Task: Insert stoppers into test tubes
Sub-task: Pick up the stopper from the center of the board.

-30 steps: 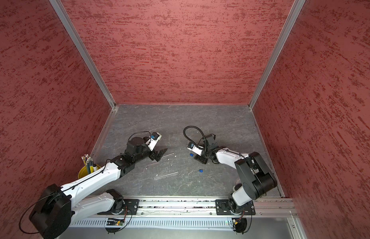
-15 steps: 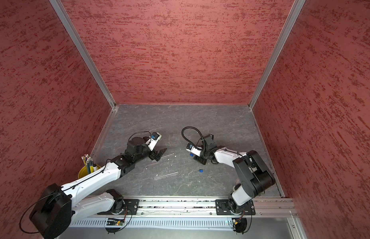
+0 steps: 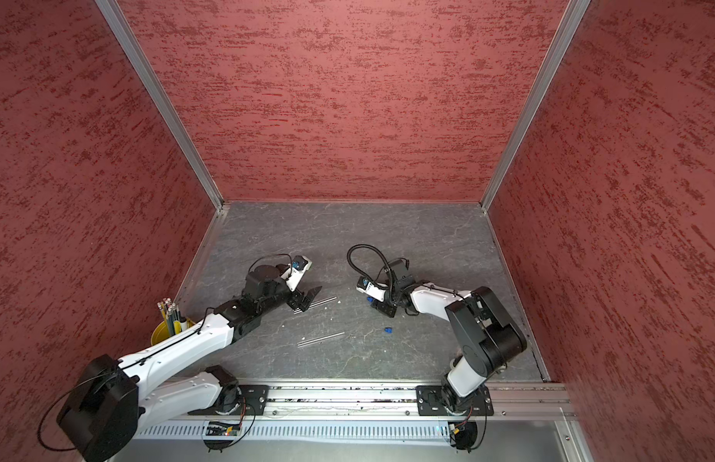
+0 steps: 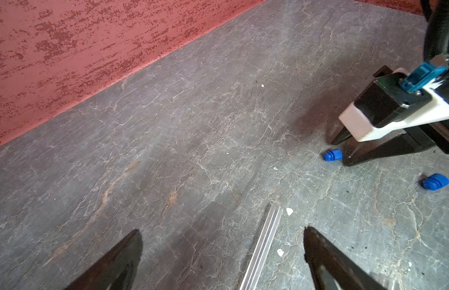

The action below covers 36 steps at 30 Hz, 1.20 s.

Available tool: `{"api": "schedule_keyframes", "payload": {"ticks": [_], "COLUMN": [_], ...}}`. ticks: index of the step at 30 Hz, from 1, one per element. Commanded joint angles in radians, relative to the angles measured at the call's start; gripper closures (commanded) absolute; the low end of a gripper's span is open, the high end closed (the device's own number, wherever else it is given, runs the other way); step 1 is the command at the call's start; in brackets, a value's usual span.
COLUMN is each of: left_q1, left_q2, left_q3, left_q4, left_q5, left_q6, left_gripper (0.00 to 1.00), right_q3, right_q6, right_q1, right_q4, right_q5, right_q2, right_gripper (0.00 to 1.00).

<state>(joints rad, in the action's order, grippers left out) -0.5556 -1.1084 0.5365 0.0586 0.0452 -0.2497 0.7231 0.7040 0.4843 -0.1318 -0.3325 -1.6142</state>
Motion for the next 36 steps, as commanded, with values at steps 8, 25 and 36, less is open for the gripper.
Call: {"api": "schedule_keyframes", "payload": {"ticks": [8,25,36], "left_q1": [-0.004,-0.004,-0.004], "left_q2": [-0.010,-0.010,-0.019], "left_q3": [-0.002,-0.003,0.007], "left_q4": [-0.016,-0.017,-0.029], "left_q5": [-0.012,-0.016,-0.018], "left_q6": [-0.014,-0.013,-0.015], "left_gripper": [0.01,0.01,0.01], "right_q3": [0.021,0.037,0.033], "right_q6": [-0.009,-0.014,0.029], "right_q1": [0.019,0.025,0.035], "right_q4": [0.009,0.014,-0.017], "right_q5": [0.002,0.018,0.062], "right_q2": [-0.018,-0.050,-0.050], "right_gripper": [0.67,0.71,0.78]}}
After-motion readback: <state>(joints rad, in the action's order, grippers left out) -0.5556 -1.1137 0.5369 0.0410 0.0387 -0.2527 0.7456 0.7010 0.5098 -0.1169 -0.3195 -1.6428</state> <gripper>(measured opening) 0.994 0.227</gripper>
